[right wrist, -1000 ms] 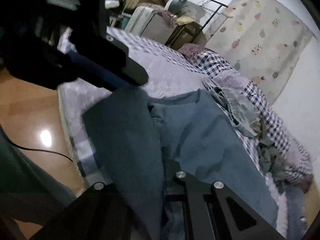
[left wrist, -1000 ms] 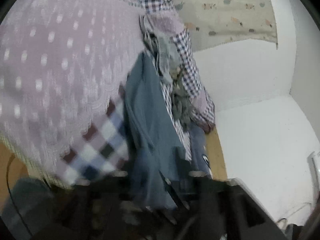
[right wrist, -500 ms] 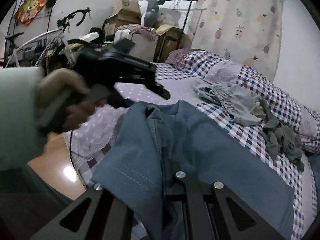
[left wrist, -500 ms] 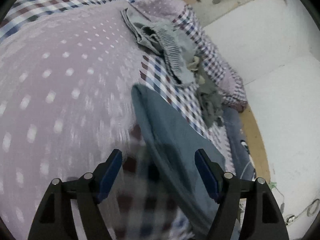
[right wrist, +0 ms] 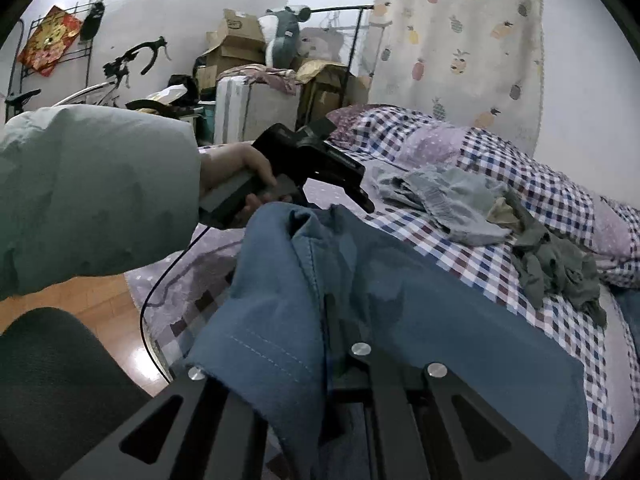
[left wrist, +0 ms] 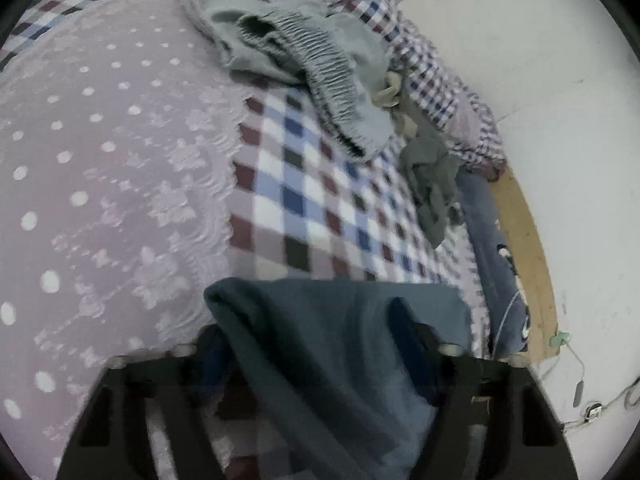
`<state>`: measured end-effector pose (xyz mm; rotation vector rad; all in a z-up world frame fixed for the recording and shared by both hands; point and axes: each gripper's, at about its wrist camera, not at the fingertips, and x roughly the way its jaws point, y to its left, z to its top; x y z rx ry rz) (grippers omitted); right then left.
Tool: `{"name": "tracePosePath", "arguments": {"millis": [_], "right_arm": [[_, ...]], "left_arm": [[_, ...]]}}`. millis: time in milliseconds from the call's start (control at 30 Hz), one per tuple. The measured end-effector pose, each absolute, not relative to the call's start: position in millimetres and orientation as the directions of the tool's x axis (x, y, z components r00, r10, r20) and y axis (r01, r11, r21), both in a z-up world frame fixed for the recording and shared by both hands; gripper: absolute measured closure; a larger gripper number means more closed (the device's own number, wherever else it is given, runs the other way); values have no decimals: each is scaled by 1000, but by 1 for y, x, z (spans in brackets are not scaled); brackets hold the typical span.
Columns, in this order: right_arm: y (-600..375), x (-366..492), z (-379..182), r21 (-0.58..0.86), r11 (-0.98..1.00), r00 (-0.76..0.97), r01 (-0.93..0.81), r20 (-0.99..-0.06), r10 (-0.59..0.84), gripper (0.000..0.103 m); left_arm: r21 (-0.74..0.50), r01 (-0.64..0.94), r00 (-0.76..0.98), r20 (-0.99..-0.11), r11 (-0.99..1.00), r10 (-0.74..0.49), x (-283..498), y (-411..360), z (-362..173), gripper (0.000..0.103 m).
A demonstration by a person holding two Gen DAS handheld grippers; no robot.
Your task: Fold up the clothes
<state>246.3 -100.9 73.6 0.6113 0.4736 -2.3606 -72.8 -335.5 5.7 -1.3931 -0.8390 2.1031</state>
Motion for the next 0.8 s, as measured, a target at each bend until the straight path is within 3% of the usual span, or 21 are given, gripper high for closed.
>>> {"name": "tracePosePath", "arguments": {"millis": [33, 67, 167, 500, 800], "right_arm": [[-98, 246, 74, -170, -734, -686, 658, -537, -491, 100], [-95, 245, 73, -166, -741, -689, 651, -538, -485, 100], [-87, 246, 74, -161, -758, -701, 632, -536, -471, 100], [-28, 264, 77, -115, -807, -722, 580, -532, -442, 100], [54, 286, 78, -21, -890, -748, 455, -551, -369, 100]], "left_arm": [[-710, -46, -359, -645, -703, 675, -74, -331, 5, 95], [-701, -47, -357, -654, -712, 667, -74, -325, 7, 97], [-679, -72, -381, -658, -730, 650, -73, -307, 22, 98], [-690, -205, -483, -545, -694, 685, -58, -225, 139, 98], [-627, -275, -401, -614, -729, 680, -68, -69, 162, 99]]}}
